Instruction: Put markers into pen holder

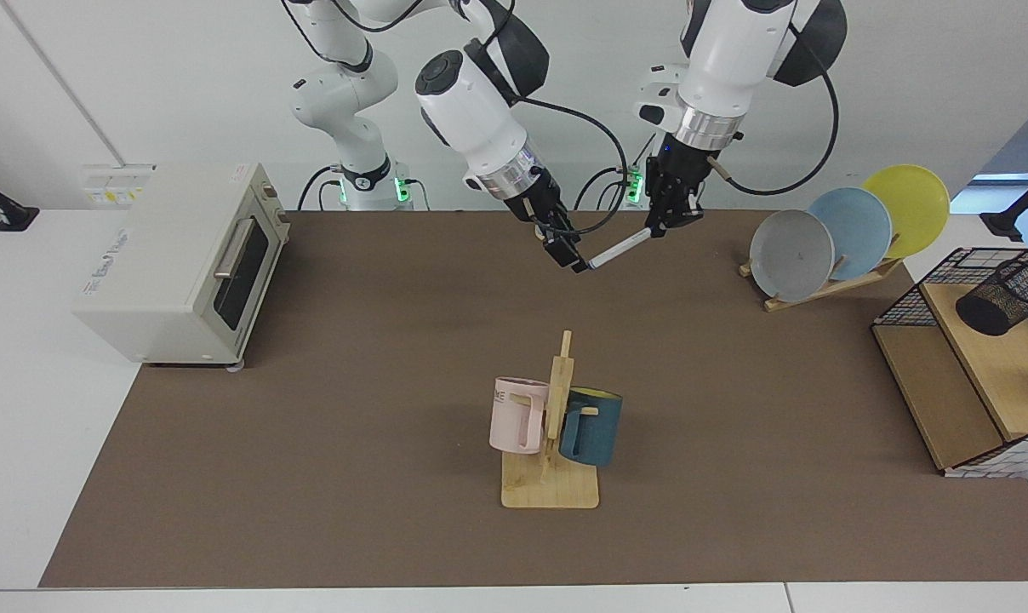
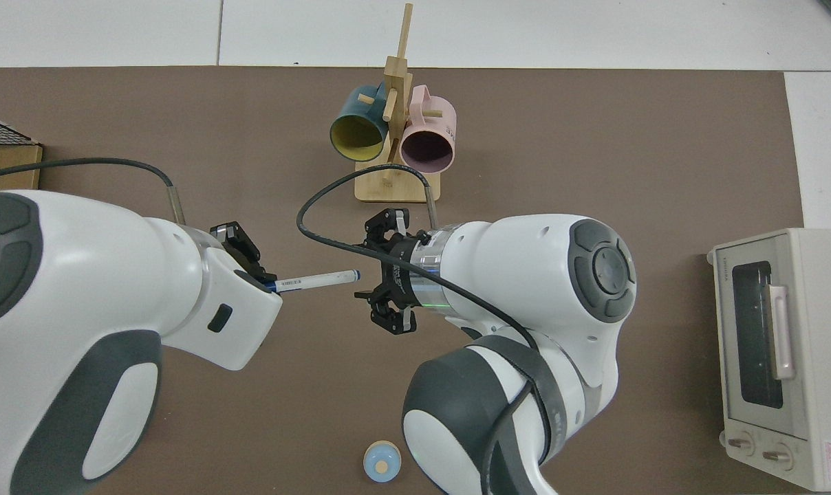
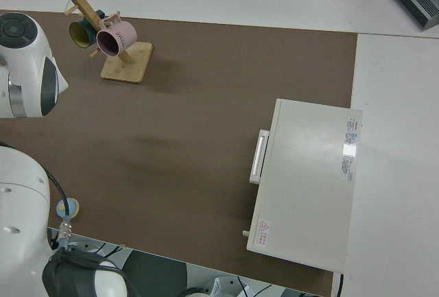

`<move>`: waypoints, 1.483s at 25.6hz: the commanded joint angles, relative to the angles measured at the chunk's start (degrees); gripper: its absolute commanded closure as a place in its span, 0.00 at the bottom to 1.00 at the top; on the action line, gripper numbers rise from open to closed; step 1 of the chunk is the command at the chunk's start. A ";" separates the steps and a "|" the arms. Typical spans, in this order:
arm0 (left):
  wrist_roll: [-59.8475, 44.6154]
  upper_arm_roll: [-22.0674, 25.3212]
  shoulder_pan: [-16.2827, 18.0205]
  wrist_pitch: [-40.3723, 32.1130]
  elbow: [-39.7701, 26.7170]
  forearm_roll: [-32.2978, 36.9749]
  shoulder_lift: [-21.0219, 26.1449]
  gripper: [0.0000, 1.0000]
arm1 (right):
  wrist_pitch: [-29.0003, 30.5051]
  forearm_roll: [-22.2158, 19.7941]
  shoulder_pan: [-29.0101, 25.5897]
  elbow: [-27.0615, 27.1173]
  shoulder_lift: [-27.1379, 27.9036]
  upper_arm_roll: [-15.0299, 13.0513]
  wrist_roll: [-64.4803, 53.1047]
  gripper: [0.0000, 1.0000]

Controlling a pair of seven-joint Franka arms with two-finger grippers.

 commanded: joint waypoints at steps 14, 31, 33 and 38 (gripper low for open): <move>2.23 17.81 -0.41 -0.85 -0.47 26.78 0.10 1.00 | -16.83 -16.01 -3.67 -0.40 -5.77 -0.22 -24.98 0.00; 10.85 28.36 -0.41 4.67 4.02 55.70 2.21 1.00 | -29.85 -21.11 -22.82 -0.40 -11.22 -0.48 -68.66 0.00; 12.34 29.94 -0.41 7.66 4.45 57.64 2.82 1.00 | -30.02 -22.34 -24.76 -0.40 -11.31 -0.48 -72.98 0.00; 15.86 33.19 -0.41 13.11 5.51 59.31 4.23 1.00 | -29.85 -27.35 -27.05 -0.22 -11.31 -0.39 -82.74 0.00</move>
